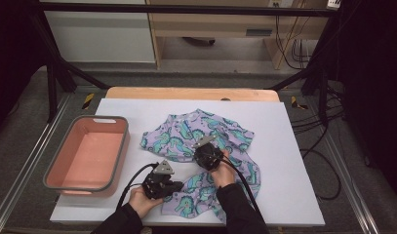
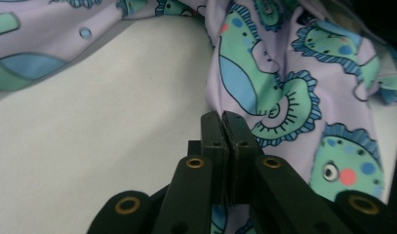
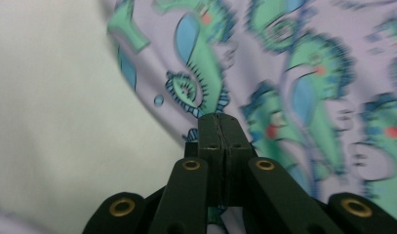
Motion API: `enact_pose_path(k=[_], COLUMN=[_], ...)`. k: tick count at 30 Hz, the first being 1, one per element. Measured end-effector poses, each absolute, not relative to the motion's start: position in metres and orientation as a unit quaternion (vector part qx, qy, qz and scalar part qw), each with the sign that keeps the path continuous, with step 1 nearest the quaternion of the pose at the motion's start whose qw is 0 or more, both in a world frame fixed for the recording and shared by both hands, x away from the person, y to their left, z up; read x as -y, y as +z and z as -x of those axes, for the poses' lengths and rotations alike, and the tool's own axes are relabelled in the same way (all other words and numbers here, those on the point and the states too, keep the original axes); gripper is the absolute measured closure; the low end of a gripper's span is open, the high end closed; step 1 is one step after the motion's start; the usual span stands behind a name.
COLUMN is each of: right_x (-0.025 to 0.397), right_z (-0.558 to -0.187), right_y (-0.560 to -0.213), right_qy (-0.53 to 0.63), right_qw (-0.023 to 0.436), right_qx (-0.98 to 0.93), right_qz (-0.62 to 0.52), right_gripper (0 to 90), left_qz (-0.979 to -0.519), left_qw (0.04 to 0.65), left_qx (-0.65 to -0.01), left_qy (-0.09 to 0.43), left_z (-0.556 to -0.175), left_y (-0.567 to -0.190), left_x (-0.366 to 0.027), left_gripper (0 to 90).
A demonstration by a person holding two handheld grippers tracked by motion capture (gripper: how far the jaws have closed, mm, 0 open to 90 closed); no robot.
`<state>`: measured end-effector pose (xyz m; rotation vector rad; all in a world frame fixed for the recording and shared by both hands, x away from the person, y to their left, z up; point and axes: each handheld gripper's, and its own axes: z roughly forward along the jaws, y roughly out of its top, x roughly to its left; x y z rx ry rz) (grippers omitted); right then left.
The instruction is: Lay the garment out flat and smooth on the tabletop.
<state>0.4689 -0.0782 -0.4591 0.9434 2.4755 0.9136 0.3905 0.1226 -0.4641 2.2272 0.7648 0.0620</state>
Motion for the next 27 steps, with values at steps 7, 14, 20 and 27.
enact_pose_path(k=[7, 14, 20, 27], right_x=[0.105, 0.097, 0.073, 0.079], right_z=[-0.475, -0.469, -0.454, -0.465], right_y=[-0.435, -0.445, -0.455, -0.471], right_qy=[0.372, 0.365, 0.325, 0.308], right_qw=[0.227, 0.192, 0.177, 0.168], right_qx=[-0.811, -0.830, -0.867, -0.857], right_qz=[-0.391, -0.376, -0.334, -0.376], right_gripper=[89.7, 68.8, 59.5, 84.1], left_qz=[-0.860, -0.871, -0.874, -0.871], left_qw=[0.411, 0.401, 0.394, 0.398], left_qx=[-0.299, -0.283, -0.284, -0.287], left_qy=[0.053, 0.033, 0.032, 0.030], left_z=[-0.373, -0.362, -0.360, -0.363], left_y=[-0.441, -0.453, -0.461, -0.462], left_x=[-0.145, -0.138, -0.132, -0.134], left_gripper=[87.7, 87.2, 87.0, 86.8])
